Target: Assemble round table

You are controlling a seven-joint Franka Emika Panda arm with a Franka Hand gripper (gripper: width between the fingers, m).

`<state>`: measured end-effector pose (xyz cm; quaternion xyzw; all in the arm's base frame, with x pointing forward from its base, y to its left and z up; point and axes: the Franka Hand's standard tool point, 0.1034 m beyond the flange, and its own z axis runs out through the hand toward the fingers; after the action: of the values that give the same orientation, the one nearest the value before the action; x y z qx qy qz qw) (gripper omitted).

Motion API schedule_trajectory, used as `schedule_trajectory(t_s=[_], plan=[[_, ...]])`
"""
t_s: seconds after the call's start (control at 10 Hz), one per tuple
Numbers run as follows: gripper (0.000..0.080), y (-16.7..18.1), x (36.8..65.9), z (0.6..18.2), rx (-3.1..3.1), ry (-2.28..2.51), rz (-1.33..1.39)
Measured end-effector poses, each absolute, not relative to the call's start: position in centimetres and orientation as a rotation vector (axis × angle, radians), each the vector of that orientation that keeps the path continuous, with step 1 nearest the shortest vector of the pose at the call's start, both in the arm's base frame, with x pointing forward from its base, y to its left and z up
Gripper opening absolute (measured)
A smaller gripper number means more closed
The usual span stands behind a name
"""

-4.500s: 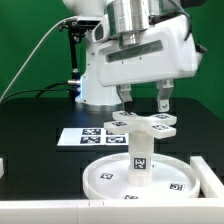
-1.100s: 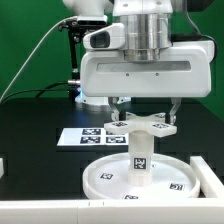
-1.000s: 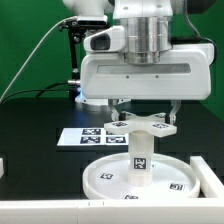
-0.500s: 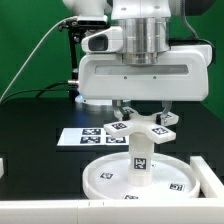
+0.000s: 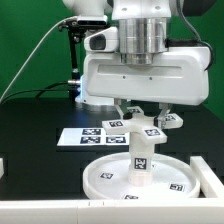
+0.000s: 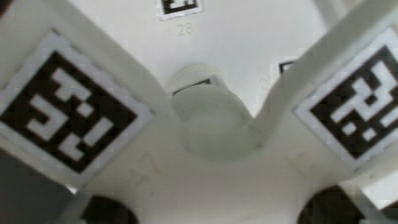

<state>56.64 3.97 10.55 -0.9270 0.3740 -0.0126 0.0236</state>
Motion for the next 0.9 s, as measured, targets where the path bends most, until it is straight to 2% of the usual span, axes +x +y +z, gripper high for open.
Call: schedule_trajectory(t_s=[0.2, 0.9], plan=[[0.0442, 3.90, 56.63, 10.51, -2.626, 1.610, -0.044], [0.0442, 3.71, 56.52, 10.50, -2.228, 2.076, -0.007]])
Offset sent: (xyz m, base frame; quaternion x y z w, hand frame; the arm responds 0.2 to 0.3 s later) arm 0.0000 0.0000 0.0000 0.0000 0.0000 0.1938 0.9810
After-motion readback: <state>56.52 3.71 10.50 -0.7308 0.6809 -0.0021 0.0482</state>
